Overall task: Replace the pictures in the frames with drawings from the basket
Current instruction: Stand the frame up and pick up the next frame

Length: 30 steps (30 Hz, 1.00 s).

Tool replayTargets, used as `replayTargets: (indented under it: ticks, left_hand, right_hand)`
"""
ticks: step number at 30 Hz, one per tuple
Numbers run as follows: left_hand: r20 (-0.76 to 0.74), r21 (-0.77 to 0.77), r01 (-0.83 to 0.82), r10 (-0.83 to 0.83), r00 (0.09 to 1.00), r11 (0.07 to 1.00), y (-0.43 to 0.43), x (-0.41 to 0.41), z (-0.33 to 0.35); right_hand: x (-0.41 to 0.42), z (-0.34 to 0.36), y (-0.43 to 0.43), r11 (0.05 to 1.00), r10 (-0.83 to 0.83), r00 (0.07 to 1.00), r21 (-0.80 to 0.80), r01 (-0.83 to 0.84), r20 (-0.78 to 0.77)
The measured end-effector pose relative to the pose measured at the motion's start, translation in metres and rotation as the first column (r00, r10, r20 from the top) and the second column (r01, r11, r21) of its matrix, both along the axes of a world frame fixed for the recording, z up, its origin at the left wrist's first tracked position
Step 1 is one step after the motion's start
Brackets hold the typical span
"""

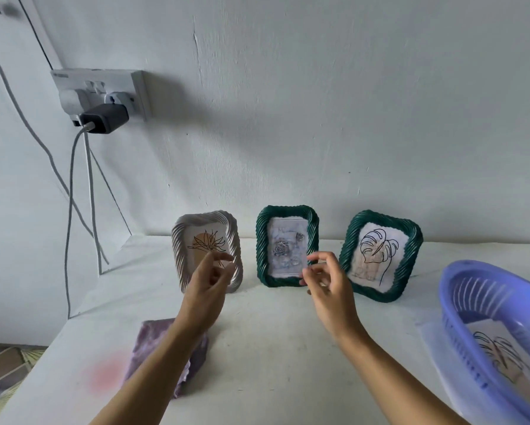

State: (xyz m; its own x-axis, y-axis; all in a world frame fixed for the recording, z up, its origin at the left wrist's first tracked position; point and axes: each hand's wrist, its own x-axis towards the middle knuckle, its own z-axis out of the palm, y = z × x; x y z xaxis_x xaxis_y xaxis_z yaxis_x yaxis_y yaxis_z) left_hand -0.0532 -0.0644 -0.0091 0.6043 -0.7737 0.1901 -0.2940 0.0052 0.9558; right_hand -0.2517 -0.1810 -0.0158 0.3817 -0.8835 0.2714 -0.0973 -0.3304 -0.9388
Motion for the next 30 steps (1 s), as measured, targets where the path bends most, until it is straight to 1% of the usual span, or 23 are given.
replayTargets:
  ticks: [2,5,8,11,16,19,22,26,30]
  left_hand:
    - [-0.059,0.002,0.019,-0.019,0.998,1.0,-0.015,-0.01,-0.004]
    - [-0.101,-0.014,-0.014,0.012,0.995,1.0,-0.034,-0.026,-0.006]
    - [-0.079,-0.016,-0.042,0.04,0.996,0.999,-0.053,-0.035,-0.001]
    - [-0.069,0.005,-0.029,0.03,0.997,1.0,-0.067,-0.039,0.004]
    - [-0.091,0.044,0.051,-0.047,0.995,0.998,-0.079,-0.044,0.013]
    - [-0.076,0.101,0.044,-0.037,0.996,0.994,-0.083,-0.039,0.008]
    - [-0.071,0.127,0.025,-0.016,0.997,0.992,-0.084,-0.035,-0.006]
    - [-0.01,0.17,0.013,-0.012,1.0,0.985,-0.084,-0.032,-0.021]
    - [-0.002,0.189,0.026,-0.027,1.0,0.982,-0.076,-0.032,-0.015]
  right_hand:
    - [-0.012,-0.005,-0.005,0.999,-0.039,0.999,0.011,0.039,0.011]
    - [-0.02,-0.005,-0.016,0.997,-0.066,0.998,0.028,0.066,0.006]
    - [-0.021,0.002,-0.03,0.998,-0.065,0.998,0.012,0.065,-0.015]
    - [-0.014,0.007,-0.046,0.999,-0.038,0.996,0.02,0.04,-0.084]
    - [0.01,0.01,-0.065,0.993,0.011,0.985,0.115,0.009,-0.171]
    - [0.022,0.006,-0.072,0.984,0.031,0.974,0.178,0.01,-0.224]
    - [0.028,0.002,-0.074,0.981,0.025,0.972,0.192,0.021,-0.234]
    - [0.026,0.0,-0.072,0.987,-0.044,0.976,0.143,0.076,-0.211]
    - [0.023,-0.008,-0.071,0.988,-0.047,0.984,0.137,0.071,-0.175]
